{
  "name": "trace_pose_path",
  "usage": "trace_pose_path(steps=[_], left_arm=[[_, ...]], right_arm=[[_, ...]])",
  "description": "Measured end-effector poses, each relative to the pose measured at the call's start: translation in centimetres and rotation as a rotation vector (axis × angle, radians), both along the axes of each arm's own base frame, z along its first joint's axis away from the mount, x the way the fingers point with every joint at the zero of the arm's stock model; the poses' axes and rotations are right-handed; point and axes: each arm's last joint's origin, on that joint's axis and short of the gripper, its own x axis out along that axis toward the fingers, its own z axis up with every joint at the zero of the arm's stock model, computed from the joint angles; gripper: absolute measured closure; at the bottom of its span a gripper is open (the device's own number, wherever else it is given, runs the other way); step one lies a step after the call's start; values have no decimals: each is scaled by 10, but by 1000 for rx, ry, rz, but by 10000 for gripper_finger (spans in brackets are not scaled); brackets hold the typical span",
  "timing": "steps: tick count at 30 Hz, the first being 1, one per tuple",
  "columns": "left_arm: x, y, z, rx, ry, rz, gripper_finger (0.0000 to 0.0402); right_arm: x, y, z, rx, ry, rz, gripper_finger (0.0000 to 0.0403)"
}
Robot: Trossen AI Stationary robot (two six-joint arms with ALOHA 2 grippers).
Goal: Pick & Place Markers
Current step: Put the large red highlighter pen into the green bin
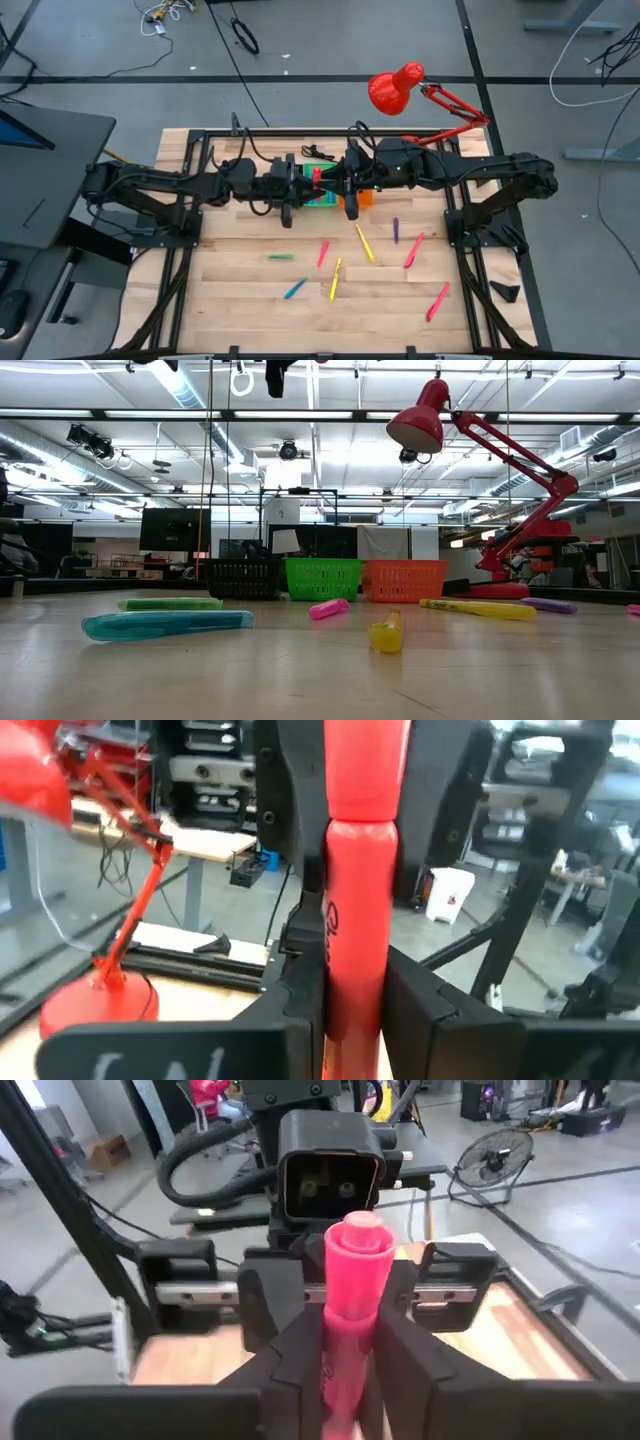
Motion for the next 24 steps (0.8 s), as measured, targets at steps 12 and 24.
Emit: trace_pose_path(steps=[12,24], left_arm=[[-2,24,-9,-397,42,186,333],[-14,64,-40,-915,216,429,333]], right_arm=[[-58,-9,14,-94,177,-126,278],[-87,-12,32,-99,122,-138,277]])
